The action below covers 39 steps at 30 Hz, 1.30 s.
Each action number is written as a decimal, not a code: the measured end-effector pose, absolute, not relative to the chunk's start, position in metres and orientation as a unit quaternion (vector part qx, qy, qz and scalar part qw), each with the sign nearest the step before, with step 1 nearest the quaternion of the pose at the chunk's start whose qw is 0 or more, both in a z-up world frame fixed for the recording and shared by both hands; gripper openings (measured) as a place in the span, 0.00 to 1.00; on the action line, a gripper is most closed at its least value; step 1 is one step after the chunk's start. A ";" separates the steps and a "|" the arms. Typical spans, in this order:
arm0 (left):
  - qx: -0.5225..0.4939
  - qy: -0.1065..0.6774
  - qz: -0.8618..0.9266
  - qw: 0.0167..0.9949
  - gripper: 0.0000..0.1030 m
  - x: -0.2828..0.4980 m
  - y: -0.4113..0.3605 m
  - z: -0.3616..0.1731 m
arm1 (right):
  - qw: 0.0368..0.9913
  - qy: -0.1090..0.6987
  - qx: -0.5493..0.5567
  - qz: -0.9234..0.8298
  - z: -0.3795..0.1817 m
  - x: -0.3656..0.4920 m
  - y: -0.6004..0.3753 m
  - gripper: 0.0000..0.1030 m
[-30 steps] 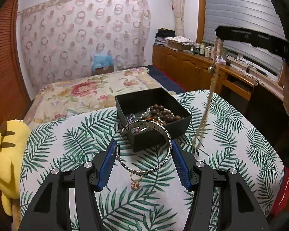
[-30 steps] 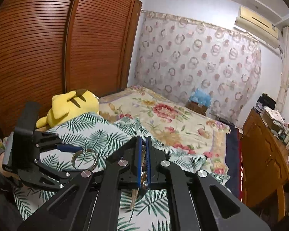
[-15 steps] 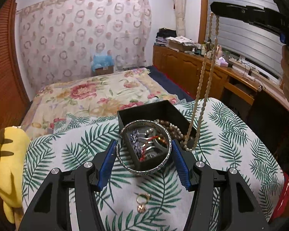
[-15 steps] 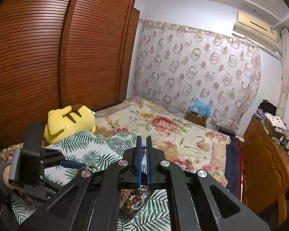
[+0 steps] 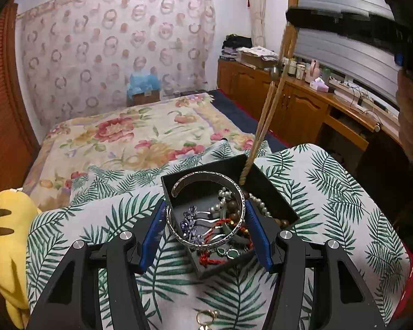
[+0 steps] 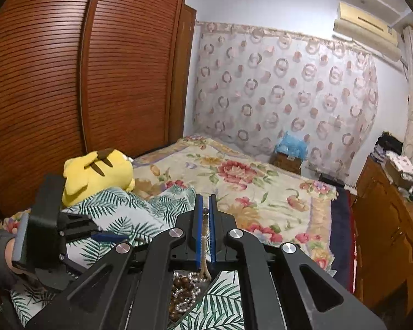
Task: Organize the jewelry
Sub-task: 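Lower the bangle and necklace into the black box and open both grippers, then withdraw both grippers and grasp the small gold ring with the right gripper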
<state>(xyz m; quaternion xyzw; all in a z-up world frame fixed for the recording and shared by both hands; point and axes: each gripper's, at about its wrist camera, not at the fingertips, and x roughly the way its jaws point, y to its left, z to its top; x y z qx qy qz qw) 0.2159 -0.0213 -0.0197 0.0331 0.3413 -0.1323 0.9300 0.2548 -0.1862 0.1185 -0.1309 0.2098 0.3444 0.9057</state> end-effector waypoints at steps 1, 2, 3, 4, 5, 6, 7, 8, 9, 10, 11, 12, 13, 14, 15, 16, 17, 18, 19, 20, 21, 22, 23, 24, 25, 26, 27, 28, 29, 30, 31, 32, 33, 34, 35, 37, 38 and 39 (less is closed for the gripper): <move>0.033 0.341 -0.134 0.930 0.53 0.219 -0.021 -0.020 | 0.905 0.214 -0.130 0.344 0.114 0.257 -0.186 0.05; 0.033 0.341 -0.135 0.930 0.53 0.221 -0.021 -0.019 | 0.904 0.219 -0.129 0.344 0.108 0.259 -0.185 0.05; 0.033 0.340 -0.136 0.930 0.53 0.224 -0.020 -0.018 | 0.903 0.224 -0.129 0.344 0.103 0.260 -0.184 0.05; 0.034 0.339 -0.138 0.930 0.53 0.226 -0.020 -0.017 | 0.902 0.227 -0.128 0.344 0.098 0.261 -0.183 0.05; 0.034 0.339 -0.139 0.930 0.53 0.228 -0.019 -0.016 | 0.901 0.231 -0.127 0.345 0.094 0.262 -0.182 0.05; 0.034 0.340 -0.140 0.929 0.53 0.231 -0.019 -0.015 | 0.899 0.235 -0.124 0.347 0.089 0.263 -0.181 0.05; 0.034 0.340 -0.141 0.929 0.53 0.233 -0.019 -0.014 | 0.898 0.237 -0.124 0.349 0.087 0.263 -0.180 0.05; 0.034 0.341 -0.143 0.929 0.53 0.235 -0.019 -0.014 | 0.897 0.239 -0.124 0.350 0.084 0.263 -0.179 0.05; 0.035 0.342 -0.143 0.928 0.53 0.237 -0.020 -0.014 | 0.897 0.239 -0.125 0.351 0.082 0.263 -0.177 0.05; 0.035 0.342 -0.142 0.928 0.53 0.238 -0.020 -0.015 | 0.896 0.239 -0.125 0.352 0.081 0.263 -0.177 0.05; 0.035 0.343 -0.142 0.928 0.53 0.239 -0.019 -0.016 | 0.896 0.240 -0.124 0.353 0.080 0.263 -0.177 0.05; 0.034 0.344 -0.142 0.928 0.53 0.240 -0.019 -0.016 | 0.895 0.241 -0.121 0.355 0.079 0.263 -0.177 0.05; 0.032 0.345 -0.142 0.927 0.53 0.240 -0.018 -0.017 | 0.893 0.243 -0.120 0.358 0.078 0.264 -0.178 0.05; 0.030 0.347 -0.143 0.927 0.53 0.241 -0.018 -0.019 | 0.892 0.246 -0.118 0.361 0.076 0.265 -0.178 0.05; 0.030 0.348 -0.143 0.926 0.53 0.242 -0.018 -0.020 | 0.889 0.251 -0.117 0.364 0.074 0.265 -0.177 0.06; 0.029 0.350 -0.144 0.925 0.53 0.243 -0.019 -0.022 | 0.889 0.253 -0.117 0.364 0.072 0.266 -0.177 0.06; 0.028 0.352 -0.145 0.924 0.53 0.243 -0.019 -0.023 | 0.889 0.254 -0.118 0.362 0.070 0.266 -0.177 0.06; 0.028 0.353 -0.146 0.924 0.53 0.245 -0.020 -0.024 | 0.888 0.257 -0.119 0.362 0.067 0.266 -0.176 0.06; 0.028 0.354 -0.147 0.923 0.53 0.245 -0.021 -0.026 | 0.888 0.259 -0.119 0.361 0.065 0.266 -0.176 0.06; 0.030 0.355 -0.149 0.922 0.53 0.245 -0.023 -0.027 | 0.888 0.261 -0.119 0.360 0.063 0.266 -0.177 0.06; 0.031 0.355 -0.150 0.922 0.53 0.246 -0.024 -0.028 | 0.888 0.262 -0.119 0.359 0.061 0.266 -0.177 0.06; 0.032 0.355 -0.151 0.922 0.53 0.246 -0.025 -0.028 | 0.889 0.263 -0.117 0.357 0.059 0.266 -0.179 0.08; 0.034 0.356 -0.152 0.921 0.53 0.247 -0.027 -0.029 | 0.890 0.264 -0.115 0.354 0.057 0.265 -0.181 0.09; 0.035 0.356 -0.153 0.921 0.53 0.247 -0.028 -0.030 | 0.890 0.266 -0.113 0.353 0.055 0.266 -0.183 0.10; 0.036 0.357 -0.153 0.921 0.53 0.248 -0.029 -0.031 | 0.890 0.268 -0.111 0.351 0.053 0.266 -0.185 0.10; 0.036 0.358 -0.154 0.920 0.53 0.249 -0.030 -0.032 | 0.890 0.271 -0.110 0.349 0.050 0.265 -0.187 0.10; 0.037 0.360 -0.155 0.919 0.53 0.250 -0.032 -0.033 | 0.891 0.274 -0.110 0.345 0.046 0.265 -0.190 0.10; 0.038 0.361 -0.156 0.919 0.53 0.251 -0.033 -0.033 | 0.891 0.276 -0.110 0.342 0.043 0.265 -0.191 0.10; 0.040 0.361 -0.157 0.918 0.54 0.251 -0.035 -0.034 | 0.891 0.279 -0.111 0.340 0.040 0.265 -0.193 0.10; 0.040 0.359 -0.158 0.919 0.55 0.250 -0.036 -0.034 | 0.892 0.281 -0.110 0.337 0.038 0.263 -0.194 0.10; 0.039 0.357 -0.160 0.920 0.56 0.250 -0.037 -0.033 | 0.892 0.282 -0.109 0.335 0.036 0.263 -0.196 0.10; 0.038 0.354 -0.161 0.921 0.57 0.248 -0.036 -0.031 | 0.892 0.284 -0.107 0.334 0.035 0.262 -0.197 0.10; 0.038 0.353 -0.162 0.921 0.58 0.246 -0.037 -0.030 | 0.892 0.286 -0.104 0.335 0.033 0.260 -0.198 0.10; 0.038 0.351 -0.162 0.922 0.59 0.244 -0.036 -0.029 | 0.891 0.286 -0.104 0.335 0.031 0.257 -0.198 0.10; 0.038 0.350 -0.161 0.922 0.59 0.242 -0.035 -0.029 | 0.892 0.286 -0.105 0.335 0.031 0.256 -0.199 0.10; 0.040 0.349 -0.158 0.923 0.59 0.237 -0.035 -0.028 | 0.891 0.287 -0.103 0.337 0.029 0.251 -0.199 0.10; 0.041 0.348 -0.156 0.924 0.59 0.233 -0.033 -0.027 | 0.891 0.287 -0.101 0.338 0.028 0.248 -0.199 0.10; 0.041 0.347 -0.154 0.924 0.59 0.230 -0.032 -0.027 | 0.890 0.288 -0.099 0.340 0.027 0.245 -0.198 0.10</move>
